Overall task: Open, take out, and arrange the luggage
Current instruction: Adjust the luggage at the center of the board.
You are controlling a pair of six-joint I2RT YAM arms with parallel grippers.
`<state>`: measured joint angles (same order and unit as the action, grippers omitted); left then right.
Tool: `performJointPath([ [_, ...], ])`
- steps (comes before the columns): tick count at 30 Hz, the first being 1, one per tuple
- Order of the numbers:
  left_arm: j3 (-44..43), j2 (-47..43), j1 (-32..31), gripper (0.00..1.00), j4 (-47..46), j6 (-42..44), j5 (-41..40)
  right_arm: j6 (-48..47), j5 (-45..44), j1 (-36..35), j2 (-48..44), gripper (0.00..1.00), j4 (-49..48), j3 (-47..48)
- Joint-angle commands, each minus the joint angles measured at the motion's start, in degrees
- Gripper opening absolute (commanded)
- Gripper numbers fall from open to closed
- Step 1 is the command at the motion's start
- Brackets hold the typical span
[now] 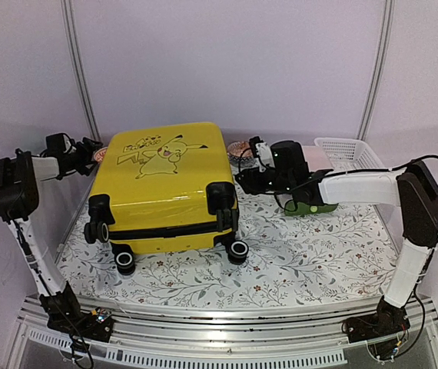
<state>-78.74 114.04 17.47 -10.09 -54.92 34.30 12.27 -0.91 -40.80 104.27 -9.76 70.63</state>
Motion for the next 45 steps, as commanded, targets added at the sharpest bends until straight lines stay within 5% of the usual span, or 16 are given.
performJointPath([
  [1,-5.4,5.9,-3.6,0.84,-2.0,-0.6,2.4,0.7,-1.1,-0.1,3.5,0.6,2.1,4.3],
  [11,-11.1,11.5,-11.5,0.82,-3.4,-0.6,6.9,-7.2,3.5,-4.3,3.6,0.59,3.6,5.7],
  [22,-16.3,14.1,-21.0,0.81,-2.1,1.5,11.3,-15.1,8.1,-12.5,-8.2,0.59,-6.1,-9.4],
  [31,-21.3,15.9,-23.4,0.82,1.7,4.9,12.1,-12.9,2.6,-13.4,-4.9,0.61,-2.5,-5.8],
  [39,-17.0,2.3,-16.3,0.82,4.6,9.8,7.2,-6.8,4.1,-10.9,-6.6,0.6,0.1,-7.3],
  [45,-13.8,-12.8,-14.9,0.85,15.5,18.6,-0.4,-7.7,4.4,-12.0,-13.0,0.58,-1.8,-16.2],
])
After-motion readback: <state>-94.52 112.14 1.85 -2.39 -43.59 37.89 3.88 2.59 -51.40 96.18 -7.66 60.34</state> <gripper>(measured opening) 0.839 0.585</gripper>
